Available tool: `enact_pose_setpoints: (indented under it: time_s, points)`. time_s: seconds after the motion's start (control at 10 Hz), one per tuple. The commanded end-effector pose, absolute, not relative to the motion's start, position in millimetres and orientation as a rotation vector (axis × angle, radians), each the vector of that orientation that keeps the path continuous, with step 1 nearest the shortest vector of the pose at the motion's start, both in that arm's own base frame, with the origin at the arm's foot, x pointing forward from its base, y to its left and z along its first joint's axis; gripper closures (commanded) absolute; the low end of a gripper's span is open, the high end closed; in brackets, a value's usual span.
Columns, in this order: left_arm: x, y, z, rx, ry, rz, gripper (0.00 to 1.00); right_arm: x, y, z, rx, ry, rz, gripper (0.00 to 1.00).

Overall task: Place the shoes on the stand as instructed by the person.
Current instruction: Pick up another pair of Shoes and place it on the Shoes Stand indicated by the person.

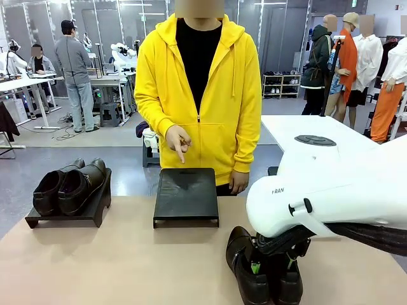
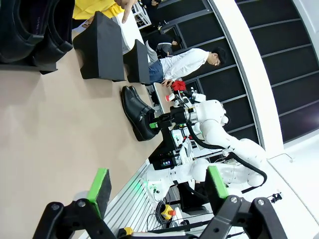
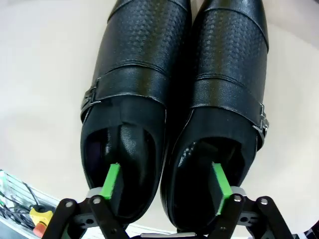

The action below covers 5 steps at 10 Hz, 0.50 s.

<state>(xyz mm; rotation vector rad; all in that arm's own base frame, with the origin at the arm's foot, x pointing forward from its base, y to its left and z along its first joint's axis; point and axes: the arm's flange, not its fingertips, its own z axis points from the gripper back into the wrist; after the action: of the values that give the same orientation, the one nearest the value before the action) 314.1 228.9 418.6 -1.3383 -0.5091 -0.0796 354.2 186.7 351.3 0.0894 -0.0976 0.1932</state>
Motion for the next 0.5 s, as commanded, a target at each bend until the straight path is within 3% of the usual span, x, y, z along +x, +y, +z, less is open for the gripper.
enact_pose_setpoints:
  time_s: [0.0, 0.1, 0.2, 0.4]
  points:
    - [313.3, 226.1, 419.8, -1.332, -0.537, -0.086, 0.04, 352.8, 187.7, 338.7, 0.052, -0.114, 0.178, 0.64]
    - [313.3, 226.1, 419.8, -1.332, -0.537, -0.086, 0.04, 353.1, 187.8, 339.0, 0.042, -0.112, 0.183, 0.89]
    - [313.3, 226.1, 419.8, -1.332, -0.537, -0.086, 0.04, 352.8, 188.0, 339.1, 0.04, -0.114, 0.181, 1.0]
    - [313.3, 226.1, 419.8, -1.332, -0.537, -0.086, 0.04, 349.9, 189.0, 337.7, 0.025, -0.117, 0.191, 1.0]
